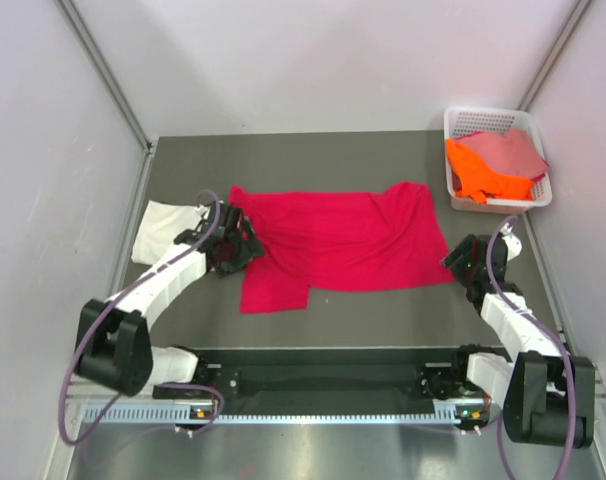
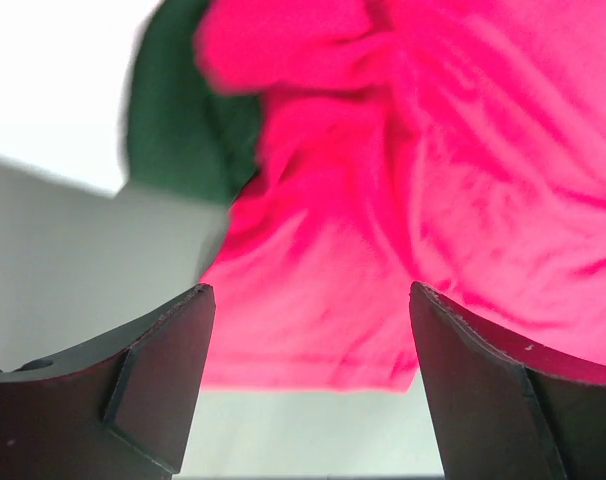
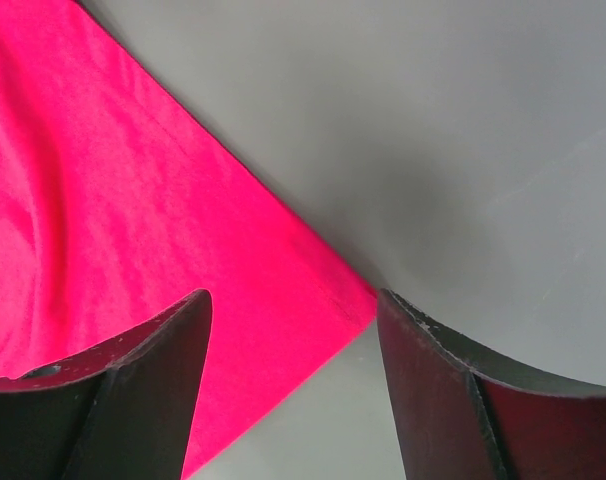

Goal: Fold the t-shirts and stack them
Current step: Flatten the tshirt out

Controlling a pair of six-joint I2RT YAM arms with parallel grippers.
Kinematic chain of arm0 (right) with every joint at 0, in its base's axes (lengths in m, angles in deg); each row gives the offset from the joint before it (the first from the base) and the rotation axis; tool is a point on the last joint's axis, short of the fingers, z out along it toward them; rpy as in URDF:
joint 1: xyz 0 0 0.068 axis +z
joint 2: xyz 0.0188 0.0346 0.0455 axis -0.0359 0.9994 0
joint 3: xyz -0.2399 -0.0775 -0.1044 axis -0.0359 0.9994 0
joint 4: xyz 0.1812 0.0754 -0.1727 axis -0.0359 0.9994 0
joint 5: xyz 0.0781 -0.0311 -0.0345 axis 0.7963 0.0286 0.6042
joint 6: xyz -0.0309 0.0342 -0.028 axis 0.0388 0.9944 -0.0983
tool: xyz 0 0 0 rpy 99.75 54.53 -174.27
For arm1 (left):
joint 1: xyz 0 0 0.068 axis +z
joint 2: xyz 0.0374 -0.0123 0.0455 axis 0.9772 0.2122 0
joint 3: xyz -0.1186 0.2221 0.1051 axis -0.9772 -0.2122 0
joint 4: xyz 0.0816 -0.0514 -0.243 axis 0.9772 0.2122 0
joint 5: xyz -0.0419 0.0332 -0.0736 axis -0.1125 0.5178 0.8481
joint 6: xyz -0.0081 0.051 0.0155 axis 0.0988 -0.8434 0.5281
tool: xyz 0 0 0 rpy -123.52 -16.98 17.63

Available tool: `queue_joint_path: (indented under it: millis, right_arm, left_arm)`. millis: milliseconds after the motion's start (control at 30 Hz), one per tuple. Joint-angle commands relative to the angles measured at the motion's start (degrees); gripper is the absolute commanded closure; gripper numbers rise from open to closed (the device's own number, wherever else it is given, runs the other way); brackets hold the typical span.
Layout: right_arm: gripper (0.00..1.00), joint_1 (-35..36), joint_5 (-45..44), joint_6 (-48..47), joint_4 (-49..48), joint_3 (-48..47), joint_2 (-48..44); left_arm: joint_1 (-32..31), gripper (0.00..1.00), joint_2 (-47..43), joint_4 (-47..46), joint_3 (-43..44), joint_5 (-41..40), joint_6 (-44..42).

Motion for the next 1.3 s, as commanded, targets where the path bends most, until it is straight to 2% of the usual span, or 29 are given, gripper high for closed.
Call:
queue_joint_path:
  millis: [0, 133, 300, 367, 567, 667, 700, 800, 867, 1267]
  right_arm:
    - [0.33, -0.3, -2.1, 1.5, 0.8, -0.5, -1.6]
    - [0.34, -0.3, -2.1, 3.7, 5.1, -1.2, -2.9]
    - [0.34, -0.3, -2.8, 3.7, 11.8, -3.0, -5.6]
    - [0.34, -0.3, -2.7, 3.9, 12.7, -3.0, -6.8]
    - [0.36, -0.3, 0.3, 4.2, 10.8, -0.4, -5.5]
    - [0.42, -0.3, 2.2, 4.3, 8.0, 0.5, -2.9]
    - [0.48, -0.3, 3.4, 4.4, 7.4, 0.6, -2.4]
    - [0.49, -0.3, 3.0, 5.9, 6.0, 0.2, -0.3]
    - [0.54, -0.3, 2.6, 5.9, 5.2, -0.4, 1.2]
    - [0.52, -0.4, -3.2, 6.1, 5.9, -5.0, 9.5]
  left_arm:
    - [-0.1, 0.16, -5.4, 8.6, -1.9, -3.5, 2.7]
    - [0.0, 0.13, -10.1, 9.5, -4.5, -0.3, 3.1]
    - [-0.1, 0.14, -16.4, 5.8, -10.9, 3.1, 3.2]
    - [-0.1, 0.14, -17.9, 5.7, -12.7, 2.2, 3.6]
    - [0.0, 0.17, -20.1, 8.4, -13.1, 1.5, 3.6]
    - [0.0, 0.18, -20.3, 8.4, -13.5, 1.9, 3.6]
    - [-0.1, 0.18, -20.4, 8.3, -13.7, 1.7, 3.5]
    - [0.0, 0.18, -20.6, 8.4, -14.2, 1.9, 3.6]
    - [-0.1, 0.19, -20.8, 8.4, -14.5, 2.2, 3.7]
    - [-0.1, 0.19, -22.0, 11.0, -13.7, 1.9, 3.3]
